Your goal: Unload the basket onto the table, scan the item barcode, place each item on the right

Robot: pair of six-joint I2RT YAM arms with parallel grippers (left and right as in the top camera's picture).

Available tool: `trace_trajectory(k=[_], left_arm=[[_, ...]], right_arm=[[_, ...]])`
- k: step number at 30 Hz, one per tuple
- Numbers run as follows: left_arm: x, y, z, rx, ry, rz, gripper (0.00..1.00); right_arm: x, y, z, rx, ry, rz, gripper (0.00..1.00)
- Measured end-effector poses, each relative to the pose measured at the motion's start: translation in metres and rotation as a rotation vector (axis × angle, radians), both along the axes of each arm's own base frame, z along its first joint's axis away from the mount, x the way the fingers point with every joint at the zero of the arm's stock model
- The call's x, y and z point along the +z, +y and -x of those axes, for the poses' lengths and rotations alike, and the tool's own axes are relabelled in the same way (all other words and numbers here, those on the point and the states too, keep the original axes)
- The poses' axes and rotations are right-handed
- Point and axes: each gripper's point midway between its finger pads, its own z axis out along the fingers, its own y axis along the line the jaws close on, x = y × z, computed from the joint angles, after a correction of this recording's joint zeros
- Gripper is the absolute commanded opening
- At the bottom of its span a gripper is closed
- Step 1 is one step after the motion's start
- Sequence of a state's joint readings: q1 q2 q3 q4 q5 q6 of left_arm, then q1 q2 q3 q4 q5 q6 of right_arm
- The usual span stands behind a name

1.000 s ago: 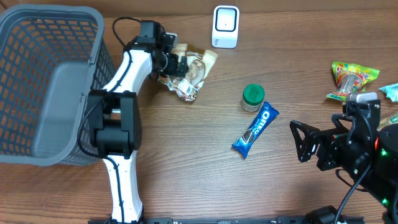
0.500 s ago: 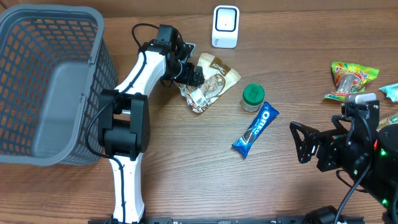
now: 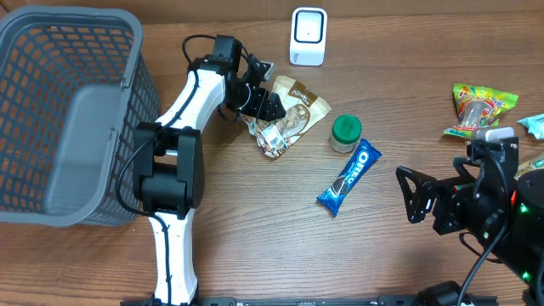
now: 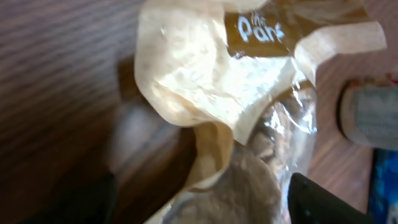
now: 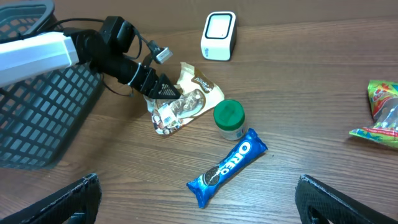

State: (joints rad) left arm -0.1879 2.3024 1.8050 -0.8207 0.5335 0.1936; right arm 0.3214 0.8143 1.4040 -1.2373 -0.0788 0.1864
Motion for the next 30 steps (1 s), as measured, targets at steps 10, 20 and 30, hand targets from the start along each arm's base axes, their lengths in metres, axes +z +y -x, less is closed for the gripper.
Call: trace_trajectory(k=[10, 20, 30], left_arm=[[0.001, -0.004, 0.021, -0.053, 0.067, 0.036, 0.24], [0.001, -0.005, 0.027, -0.07, 0.087, 0.041, 0.04], [0.001, 0.0, 0.042, -0.062, 0.164, 0.038, 0.04]], right_arm=[[0.0, 0.0, 0.0, 0.0, 0.002, 0.001, 1.0], [-0.001, 0.0, 0.0, 0.0, 0.003, 0.001, 1.0], [-0.001, 0.0, 0.001, 0.0, 0.004, 0.001, 1.0]])
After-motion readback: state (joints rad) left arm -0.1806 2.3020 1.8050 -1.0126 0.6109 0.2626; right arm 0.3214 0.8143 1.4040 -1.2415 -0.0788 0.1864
